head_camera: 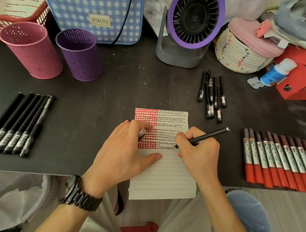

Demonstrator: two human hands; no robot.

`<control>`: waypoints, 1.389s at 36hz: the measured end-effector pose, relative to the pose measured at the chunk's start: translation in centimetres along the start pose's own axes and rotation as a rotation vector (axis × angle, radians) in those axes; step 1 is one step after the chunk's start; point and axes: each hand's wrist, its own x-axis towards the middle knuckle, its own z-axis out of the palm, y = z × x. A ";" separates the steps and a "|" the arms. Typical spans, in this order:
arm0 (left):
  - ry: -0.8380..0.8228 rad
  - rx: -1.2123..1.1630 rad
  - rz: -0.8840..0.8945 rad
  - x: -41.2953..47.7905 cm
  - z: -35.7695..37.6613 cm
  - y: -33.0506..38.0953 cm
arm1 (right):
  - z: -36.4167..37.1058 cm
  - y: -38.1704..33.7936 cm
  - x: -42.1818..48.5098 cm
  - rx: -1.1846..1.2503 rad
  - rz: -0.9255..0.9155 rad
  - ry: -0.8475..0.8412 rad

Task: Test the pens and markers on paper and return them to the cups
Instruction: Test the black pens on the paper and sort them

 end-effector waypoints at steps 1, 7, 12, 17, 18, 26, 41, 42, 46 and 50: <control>0.002 -0.001 0.001 0.0 0.0 0.0 | 0.0 0.0 0.0 0.001 0.000 0.002; -0.006 -0.006 -0.004 0.0 0.1 -0.2 | -0.1 -0.1 0.1 0.042 0.028 0.043; -0.016 -0.025 -0.011 -0.1 0.3 -0.3 | -1.1 0.0 -0.1 0.299 0.055 0.215; -0.007 -0.058 -0.022 -0.4 0.1 -0.1 | -1.5 -0.5 -0.3 0.431 0.060 0.159; 0.004 -0.071 -0.022 -0.5 0.1 -0.1 | -1.6 -0.7 -0.2 0.436 0.058 0.139; 0.089 -0.230 -0.054 -0.5 0.1 -0.3 | -2.2 -1.4 -0.6 0.718 0.118 -0.012; 0.082 -0.092 -0.014 -0.1 -0.4 0.1 | -1.6 -0.8 -2.1 0.515 0.015 -0.048; 0.081 -0.097 -0.020 -0.1 -0.4 0.1 | -1.6 -0.8 -2.2 0.512 0.010 -0.053; 0.084 -0.127 -0.021 -0.2 -0.4 0.0 | -1.9 -0.7 -2.2 0.661 0.061 -0.075; 0.083 -0.141 -0.029 0.0 -0.4 -0.1 | -2.1 -0.5 -2.1 0.771 0.114 -0.095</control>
